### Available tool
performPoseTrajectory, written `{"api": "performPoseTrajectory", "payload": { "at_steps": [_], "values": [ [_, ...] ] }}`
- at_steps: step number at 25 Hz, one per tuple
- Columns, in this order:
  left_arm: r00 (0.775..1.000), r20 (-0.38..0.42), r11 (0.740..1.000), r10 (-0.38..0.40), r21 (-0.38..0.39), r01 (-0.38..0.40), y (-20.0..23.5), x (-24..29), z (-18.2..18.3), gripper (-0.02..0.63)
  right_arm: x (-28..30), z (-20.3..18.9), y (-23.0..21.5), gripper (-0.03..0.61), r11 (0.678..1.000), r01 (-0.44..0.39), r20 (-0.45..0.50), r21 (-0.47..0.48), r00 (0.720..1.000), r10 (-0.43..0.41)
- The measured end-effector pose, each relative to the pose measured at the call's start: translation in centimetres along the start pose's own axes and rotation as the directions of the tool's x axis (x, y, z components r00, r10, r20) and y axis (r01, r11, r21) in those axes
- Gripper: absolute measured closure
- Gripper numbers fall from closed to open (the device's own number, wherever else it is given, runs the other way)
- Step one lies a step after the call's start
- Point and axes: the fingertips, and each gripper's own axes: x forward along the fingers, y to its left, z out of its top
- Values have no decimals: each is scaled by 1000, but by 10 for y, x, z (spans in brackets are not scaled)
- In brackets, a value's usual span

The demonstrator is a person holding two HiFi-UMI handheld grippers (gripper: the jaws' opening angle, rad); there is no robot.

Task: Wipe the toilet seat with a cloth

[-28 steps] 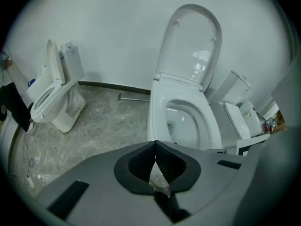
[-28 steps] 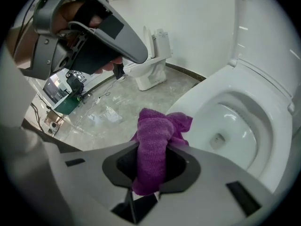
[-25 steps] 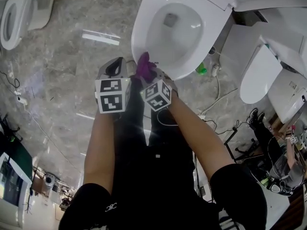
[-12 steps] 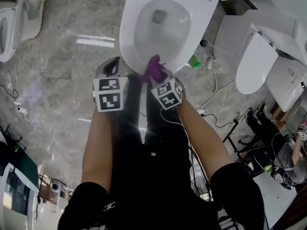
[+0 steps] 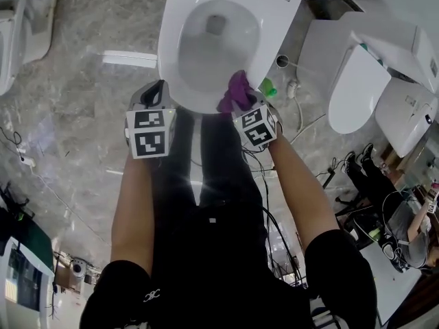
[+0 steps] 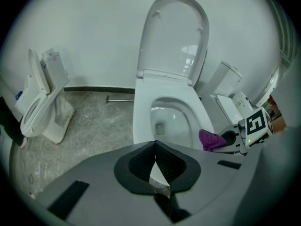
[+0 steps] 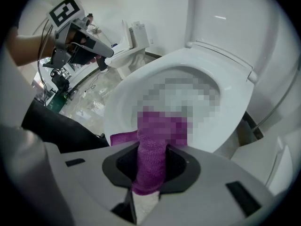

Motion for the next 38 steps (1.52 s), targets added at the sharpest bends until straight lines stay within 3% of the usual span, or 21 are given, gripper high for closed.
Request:
{"api": "performPoseTrajectory", "payload": {
  "at_steps": [5,13,21,38],
  "values": [
    [1000,-2,1000,13,-12,-13,-4,6,6,607,-12,-6,-48,485,997,51,-7,-53,999,-52],
    [1000,-1,999,14,-32,-15,-24,15,18,607,-23,0,-139,484,989,146,-14,31,989,-146],
    [1000,-9,999,18,-42,-18,-41,27,27,607,-22,49,-225,485,960,275,-26,56,961,-274],
    [999,-17,996,42,-82,-43,-39,43,44,607,-14,133,-324,485,924,352,12,151,934,-357]
  ]
}}
